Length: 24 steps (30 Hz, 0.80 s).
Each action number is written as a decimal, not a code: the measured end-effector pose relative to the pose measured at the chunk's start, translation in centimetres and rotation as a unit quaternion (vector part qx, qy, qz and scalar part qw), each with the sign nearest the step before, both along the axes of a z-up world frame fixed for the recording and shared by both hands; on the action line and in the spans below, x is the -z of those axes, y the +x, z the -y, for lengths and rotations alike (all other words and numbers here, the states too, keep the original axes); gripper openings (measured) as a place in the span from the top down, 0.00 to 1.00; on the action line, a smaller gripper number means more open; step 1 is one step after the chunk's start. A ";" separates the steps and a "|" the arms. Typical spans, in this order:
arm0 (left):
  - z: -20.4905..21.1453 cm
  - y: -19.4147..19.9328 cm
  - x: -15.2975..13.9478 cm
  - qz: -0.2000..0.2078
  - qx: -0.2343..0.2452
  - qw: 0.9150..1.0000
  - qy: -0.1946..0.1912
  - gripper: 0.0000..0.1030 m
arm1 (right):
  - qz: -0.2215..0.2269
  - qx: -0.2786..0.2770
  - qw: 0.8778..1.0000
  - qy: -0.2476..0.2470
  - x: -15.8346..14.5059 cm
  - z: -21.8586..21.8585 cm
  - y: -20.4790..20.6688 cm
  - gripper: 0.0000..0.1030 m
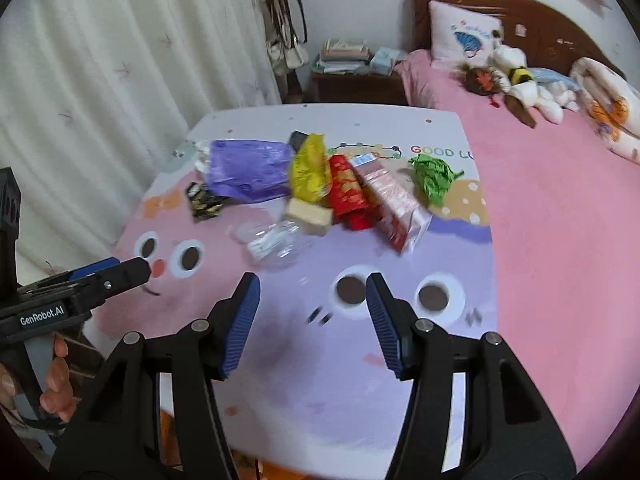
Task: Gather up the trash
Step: 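Grasp the pink milk carton with the right tool while the left tool grasps the clear plastic bottle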
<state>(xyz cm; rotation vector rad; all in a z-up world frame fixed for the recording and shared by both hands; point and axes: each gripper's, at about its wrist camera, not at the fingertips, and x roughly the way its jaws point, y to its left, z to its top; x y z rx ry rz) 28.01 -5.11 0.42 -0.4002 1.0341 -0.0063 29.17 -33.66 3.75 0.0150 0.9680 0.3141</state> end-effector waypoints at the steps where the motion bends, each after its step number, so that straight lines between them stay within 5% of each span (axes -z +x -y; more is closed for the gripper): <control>1: 0.1 1.0 1.0 -0.009 -0.013 1.000 -0.007 0.24 | -0.003 -0.006 1.000 -0.005 0.5 0.6 1.5 0.49; 12: 0.9 9.2 10.7 -0.104 -0.124 0.984 -0.069 0.27 | -0.059 -0.061 0.993 -0.079 9.7 3.6 15.8 0.50; 18: 1.5 11.1 13.9 -0.132 -0.148 0.974 -0.107 0.27 | -0.087 -0.089 0.988 -0.095 13.9 3.3 18.2 0.51; 24: 3.0 11.9 16.6 -0.150 -0.165 0.963 -0.152 0.27 | -0.095 -0.106 0.986 -0.087 16.0 3.1 18.6 0.64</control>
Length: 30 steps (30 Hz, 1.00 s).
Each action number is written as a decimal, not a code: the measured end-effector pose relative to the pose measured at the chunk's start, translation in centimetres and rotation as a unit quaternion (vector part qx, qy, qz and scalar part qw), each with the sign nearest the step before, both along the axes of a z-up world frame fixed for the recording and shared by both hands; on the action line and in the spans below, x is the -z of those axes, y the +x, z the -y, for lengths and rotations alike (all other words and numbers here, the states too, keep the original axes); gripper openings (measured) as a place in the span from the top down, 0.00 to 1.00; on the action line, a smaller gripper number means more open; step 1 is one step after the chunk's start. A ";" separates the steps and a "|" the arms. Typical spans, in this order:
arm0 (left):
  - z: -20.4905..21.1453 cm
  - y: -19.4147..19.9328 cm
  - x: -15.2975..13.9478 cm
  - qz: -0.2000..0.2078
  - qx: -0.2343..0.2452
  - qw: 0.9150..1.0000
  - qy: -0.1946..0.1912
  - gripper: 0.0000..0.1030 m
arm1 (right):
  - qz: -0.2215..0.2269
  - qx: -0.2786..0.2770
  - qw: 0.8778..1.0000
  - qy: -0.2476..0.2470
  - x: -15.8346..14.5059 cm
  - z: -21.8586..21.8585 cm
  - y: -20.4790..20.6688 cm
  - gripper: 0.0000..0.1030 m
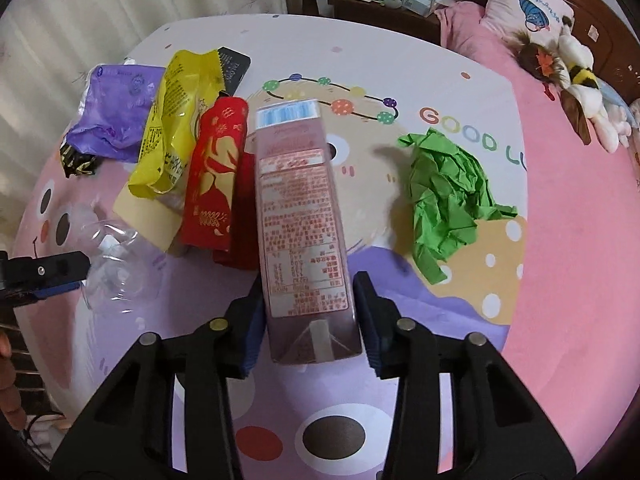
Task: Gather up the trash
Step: 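Grasp the pink milk carton with the right tool while the left tool grasps the clear plastic bottle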
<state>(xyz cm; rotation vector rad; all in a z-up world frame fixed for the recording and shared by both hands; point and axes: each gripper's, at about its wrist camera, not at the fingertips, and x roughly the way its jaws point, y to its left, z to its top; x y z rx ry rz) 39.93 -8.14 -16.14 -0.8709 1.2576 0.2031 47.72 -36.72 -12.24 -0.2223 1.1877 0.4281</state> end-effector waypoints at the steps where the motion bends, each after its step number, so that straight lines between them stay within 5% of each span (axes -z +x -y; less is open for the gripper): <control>1: 0.3 0.2 0.4 0.001 -0.005 1.000 -0.009 0.27 | 0.002 -0.001 1.000 0.001 0.1 0.0 0.0 0.64; 11: 4.6 3.0 2.3 0.004 -0.008 1.000 -0.003 0.39 | -0.003 -0.003 1.000 0.023 0.4 0.4 -1.0 0.65; 16: 6.2 4.2 2.7 0.010 0.000 1.000 0.015 0.70 | -0.005 -0.007 1.000 0.027 0.0 0.1 -1.9 0.65; 30: 10.8 2.5 -1.8 0.039 0.075 0.990 0.116 0.73 | -0.011 0.025 0.998 0.054 -3.0 1.5 -6.0 0.66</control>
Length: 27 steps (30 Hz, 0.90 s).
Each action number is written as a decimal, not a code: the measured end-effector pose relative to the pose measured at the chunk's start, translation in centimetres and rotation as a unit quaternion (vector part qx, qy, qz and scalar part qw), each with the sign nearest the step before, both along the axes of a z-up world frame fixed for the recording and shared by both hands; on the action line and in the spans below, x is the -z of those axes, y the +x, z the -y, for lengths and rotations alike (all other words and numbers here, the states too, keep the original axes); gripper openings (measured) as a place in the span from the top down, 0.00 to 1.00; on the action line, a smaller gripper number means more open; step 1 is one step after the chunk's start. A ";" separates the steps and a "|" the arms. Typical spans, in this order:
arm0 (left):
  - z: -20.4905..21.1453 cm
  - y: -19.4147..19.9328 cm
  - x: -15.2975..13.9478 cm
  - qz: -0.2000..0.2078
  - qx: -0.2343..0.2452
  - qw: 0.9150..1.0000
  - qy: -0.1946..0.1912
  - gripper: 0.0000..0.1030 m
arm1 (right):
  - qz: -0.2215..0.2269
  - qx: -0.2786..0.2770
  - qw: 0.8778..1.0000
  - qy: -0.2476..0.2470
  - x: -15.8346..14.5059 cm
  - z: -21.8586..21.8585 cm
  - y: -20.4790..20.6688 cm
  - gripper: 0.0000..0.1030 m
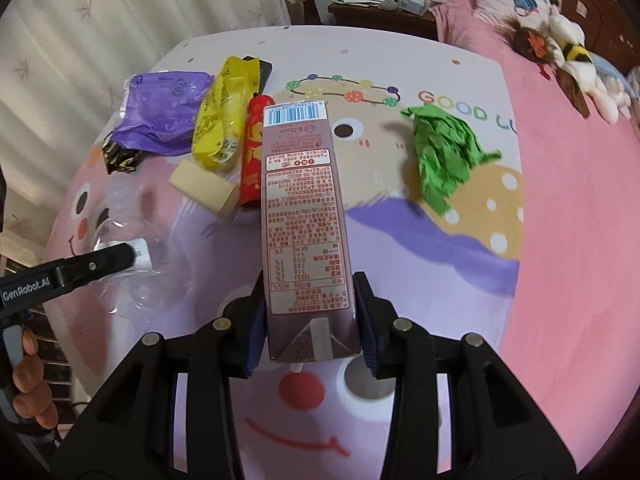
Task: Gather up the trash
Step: 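Grasp the pink milk carton with the right tool while the left tool grasps the clear plastic bottle, then carry the carton and bottle over the bin and open both tools to drop them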
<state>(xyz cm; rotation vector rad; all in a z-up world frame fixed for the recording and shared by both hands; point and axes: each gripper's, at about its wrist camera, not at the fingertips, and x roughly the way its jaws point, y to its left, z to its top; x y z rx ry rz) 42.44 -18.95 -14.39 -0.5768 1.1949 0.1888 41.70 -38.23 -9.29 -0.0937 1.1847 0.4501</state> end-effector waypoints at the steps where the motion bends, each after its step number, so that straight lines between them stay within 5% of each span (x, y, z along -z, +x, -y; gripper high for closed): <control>1: 0.2 -0.3 -0.4 0.002 0.006 1.000 0.009 0.73 | -0.003 0.003 1.000 0.001 -0.3 0.1 -0.5 0.66; 6: 1.2 -2.0 -2.9 0.014 0.044 0.997 0.065 0.73 | -0.007 0.004 1.000 0.004 -1.6 -0.1 -3.4 0.66; 16: -1.7 -7.6 -8.2 0.035 0.087 0.990 0.104 0.73 | -0.004 0.008 1.000 0.016 -3.7 -3.3 -11.2 0.66; 27: -9.4 -21.7 -11.9 0.069 0.169 0.974 0.138 0.73 | 0.015 0.044 0.998 0.031 -6.0 -9.5 -22.8 0.66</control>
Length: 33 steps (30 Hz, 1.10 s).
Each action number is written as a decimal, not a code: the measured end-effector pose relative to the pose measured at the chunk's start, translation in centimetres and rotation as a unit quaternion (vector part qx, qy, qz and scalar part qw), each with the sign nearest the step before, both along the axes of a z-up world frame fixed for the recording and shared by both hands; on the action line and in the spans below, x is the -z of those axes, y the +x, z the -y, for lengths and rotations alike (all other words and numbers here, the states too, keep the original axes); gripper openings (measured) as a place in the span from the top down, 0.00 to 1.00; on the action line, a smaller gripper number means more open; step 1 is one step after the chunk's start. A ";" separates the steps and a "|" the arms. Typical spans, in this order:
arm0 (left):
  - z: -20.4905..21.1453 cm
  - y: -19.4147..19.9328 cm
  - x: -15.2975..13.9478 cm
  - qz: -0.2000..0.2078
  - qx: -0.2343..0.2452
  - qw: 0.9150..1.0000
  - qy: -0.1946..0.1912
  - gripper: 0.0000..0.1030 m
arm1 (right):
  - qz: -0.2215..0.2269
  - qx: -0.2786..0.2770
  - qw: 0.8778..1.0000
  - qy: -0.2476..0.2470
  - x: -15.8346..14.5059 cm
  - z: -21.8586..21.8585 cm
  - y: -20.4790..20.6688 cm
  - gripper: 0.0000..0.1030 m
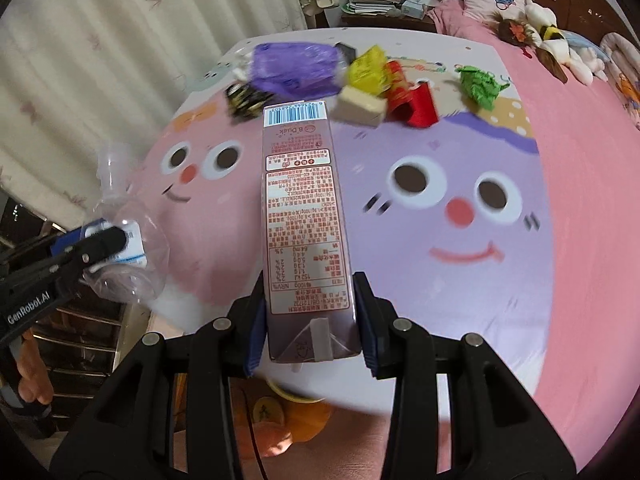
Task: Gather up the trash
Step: 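Carry the carton and bottle over the bin and open both tools to drop them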
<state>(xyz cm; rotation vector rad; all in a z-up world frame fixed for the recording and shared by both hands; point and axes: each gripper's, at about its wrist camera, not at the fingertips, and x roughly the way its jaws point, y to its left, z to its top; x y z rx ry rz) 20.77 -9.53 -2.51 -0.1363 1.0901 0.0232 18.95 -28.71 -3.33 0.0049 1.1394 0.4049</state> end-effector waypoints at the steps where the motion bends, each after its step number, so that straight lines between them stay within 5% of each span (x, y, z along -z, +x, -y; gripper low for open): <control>1: -1.0 -1.2 -0.1 0.001 0.002 1.000 -0.003 0.73 | -0.001 0.000 1.000 -0.003 -0.1 -0.8 -1.0 0.66; 12: -8.8 -11.8 2.4 -0.024 0.036 0.999 -0.026 0.73 | -0.024 0.020 0.999 -0.020 1.3 -7.4 -13.4 0.66; 20: -9.0 -16.3 7.2 -0.066 0.058 0.996 -0.012 0.73 | -0.068 0.008 0.997 -0.046 5.6 -8.8 -18.0 0.66; 28: -7.3 -19.4 15.1 -0.108 0.055 0.992 -0.023 0.73 | -0.136 -0.026 0.988 -0.067 14.3 -9.4 -21.4 0.66; 33: -6.0 -21.2 23.3 -0.155 0.059 0.986 -0.023 0.73 | -0.188 -0.012 0.980 -0.061 21.9 -9.0 -22.4 0.66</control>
